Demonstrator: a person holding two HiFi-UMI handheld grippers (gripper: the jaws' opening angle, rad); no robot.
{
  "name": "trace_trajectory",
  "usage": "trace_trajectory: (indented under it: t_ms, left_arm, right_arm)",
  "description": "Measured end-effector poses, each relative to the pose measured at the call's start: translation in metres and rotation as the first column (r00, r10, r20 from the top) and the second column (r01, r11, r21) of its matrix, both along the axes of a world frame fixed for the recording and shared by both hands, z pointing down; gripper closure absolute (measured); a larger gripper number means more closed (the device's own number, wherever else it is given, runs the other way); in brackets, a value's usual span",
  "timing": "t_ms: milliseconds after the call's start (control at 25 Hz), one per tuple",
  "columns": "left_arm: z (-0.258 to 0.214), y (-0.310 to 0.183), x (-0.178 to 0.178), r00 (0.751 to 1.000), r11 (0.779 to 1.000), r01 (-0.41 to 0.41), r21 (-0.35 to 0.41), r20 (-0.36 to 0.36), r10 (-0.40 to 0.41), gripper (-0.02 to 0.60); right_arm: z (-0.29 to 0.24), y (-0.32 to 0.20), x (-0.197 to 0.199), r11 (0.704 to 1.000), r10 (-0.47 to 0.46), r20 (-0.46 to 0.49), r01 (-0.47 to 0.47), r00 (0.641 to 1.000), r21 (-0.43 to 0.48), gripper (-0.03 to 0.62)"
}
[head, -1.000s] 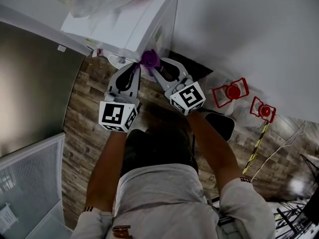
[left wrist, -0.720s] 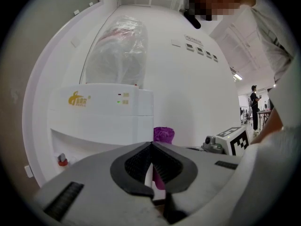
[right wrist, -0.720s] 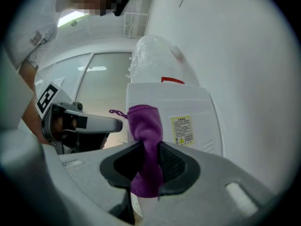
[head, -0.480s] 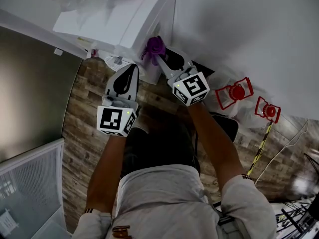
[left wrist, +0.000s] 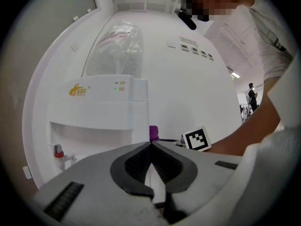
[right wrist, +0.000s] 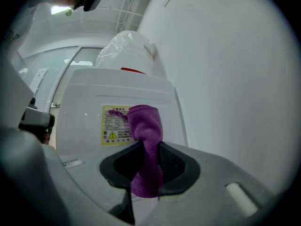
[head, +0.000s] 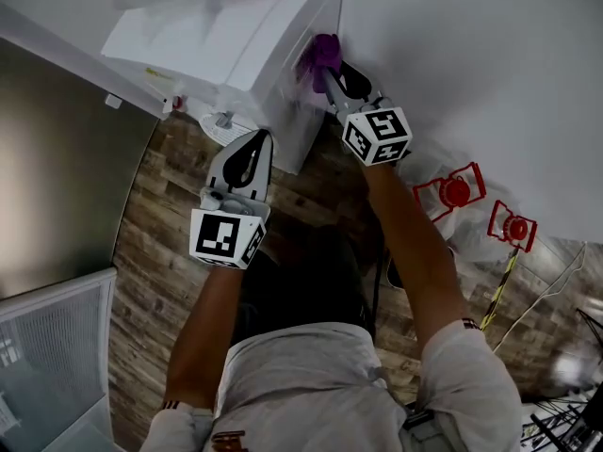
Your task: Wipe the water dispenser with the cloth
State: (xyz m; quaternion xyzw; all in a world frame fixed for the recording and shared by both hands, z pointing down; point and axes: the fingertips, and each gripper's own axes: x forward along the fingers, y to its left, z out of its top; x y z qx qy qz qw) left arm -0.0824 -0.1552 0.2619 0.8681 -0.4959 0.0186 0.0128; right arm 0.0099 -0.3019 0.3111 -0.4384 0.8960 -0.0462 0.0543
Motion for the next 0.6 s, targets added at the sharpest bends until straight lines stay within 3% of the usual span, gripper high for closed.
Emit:
trace_trajectory:
  t_ms: [320, 600]
  left_arm:
    - [0.025, 0.008, -0.009, 1.000, 1.000, 0.013, 0.017, 0.013, -0.013, 0.583]
    - [0.037, 0.009, -0.012, 1.000, 0.999, 0.023, 0.040, 0.017, -0.024, 0.583]
  right_arm:
    - [0.026, -0.030, 0.013, 0.998, 0.061, -0.028, -0.060, 0.998, 0.010, 0.502]
    - [0.043, -0.048, 0.037, 0.986, 0.166, -0.027, -0.166, 0.986, -0.002, 0.508]
